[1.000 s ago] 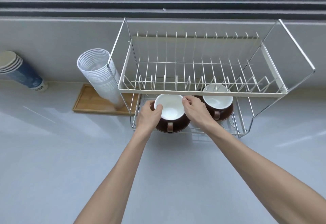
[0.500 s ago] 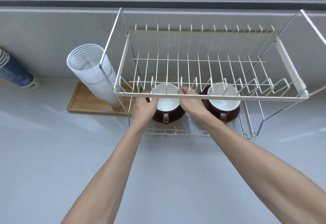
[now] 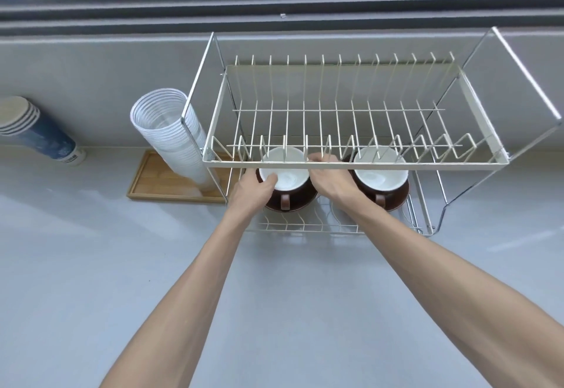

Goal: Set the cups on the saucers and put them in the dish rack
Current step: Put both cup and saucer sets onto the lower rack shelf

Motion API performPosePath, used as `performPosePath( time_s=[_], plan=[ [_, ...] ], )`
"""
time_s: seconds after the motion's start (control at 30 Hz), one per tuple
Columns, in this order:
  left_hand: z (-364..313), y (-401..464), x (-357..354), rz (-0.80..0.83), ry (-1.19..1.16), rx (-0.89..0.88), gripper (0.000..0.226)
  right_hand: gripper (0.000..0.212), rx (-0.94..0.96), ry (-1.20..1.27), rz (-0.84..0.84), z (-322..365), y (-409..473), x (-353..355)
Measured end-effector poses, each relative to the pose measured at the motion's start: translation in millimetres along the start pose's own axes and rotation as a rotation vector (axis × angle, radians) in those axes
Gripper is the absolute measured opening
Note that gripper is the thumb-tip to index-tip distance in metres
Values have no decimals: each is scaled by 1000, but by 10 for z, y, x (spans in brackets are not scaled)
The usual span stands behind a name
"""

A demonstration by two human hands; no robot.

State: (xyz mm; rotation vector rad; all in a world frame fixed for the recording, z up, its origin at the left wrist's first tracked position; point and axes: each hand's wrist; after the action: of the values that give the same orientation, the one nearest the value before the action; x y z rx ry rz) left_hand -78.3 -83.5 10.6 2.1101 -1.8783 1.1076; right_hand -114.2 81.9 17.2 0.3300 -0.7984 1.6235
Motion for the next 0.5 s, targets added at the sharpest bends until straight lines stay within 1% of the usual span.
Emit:
performPosePath(
  time_s=[0.07, 0.13, 0.2, 0.3, 0.43, 0.5],
  plan=[
    [-21, -97, 41, 19, 75, -32, 53, 25, 37, -62, 5, 0, -111, 55],
    [-53, -217, 72, 36, 146, -46, 56, 29, 45, -91, -9, 16, -254, 119],
    [-95, -358, 84, 57, 194, -56, 53, 29, 55, -117, 8, 6, -401, 190],
    [-172, -589, 73, 82, 236, -80, 48, 39, 75, -207, 15, -41, -647, 320],
    [-275, -869, -4, 133, 309, -152, 35, 36, 117, -351, -31, -193, -955, 502],
    [-348, -987, -82, 154, 405, -189, 45, 33, 129, -421, -86, -290, -1084, 604]
  ],
)
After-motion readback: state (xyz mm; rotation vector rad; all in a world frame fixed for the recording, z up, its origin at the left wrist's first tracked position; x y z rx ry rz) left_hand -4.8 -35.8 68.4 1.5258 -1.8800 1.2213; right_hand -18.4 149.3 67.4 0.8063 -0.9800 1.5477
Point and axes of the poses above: each hand's wrist, its own y-axis towards the middle knuckle, its own x-axis out of the back of the hand, z = x × y, and after that the axes turned 3 degrees about -x, right-handed
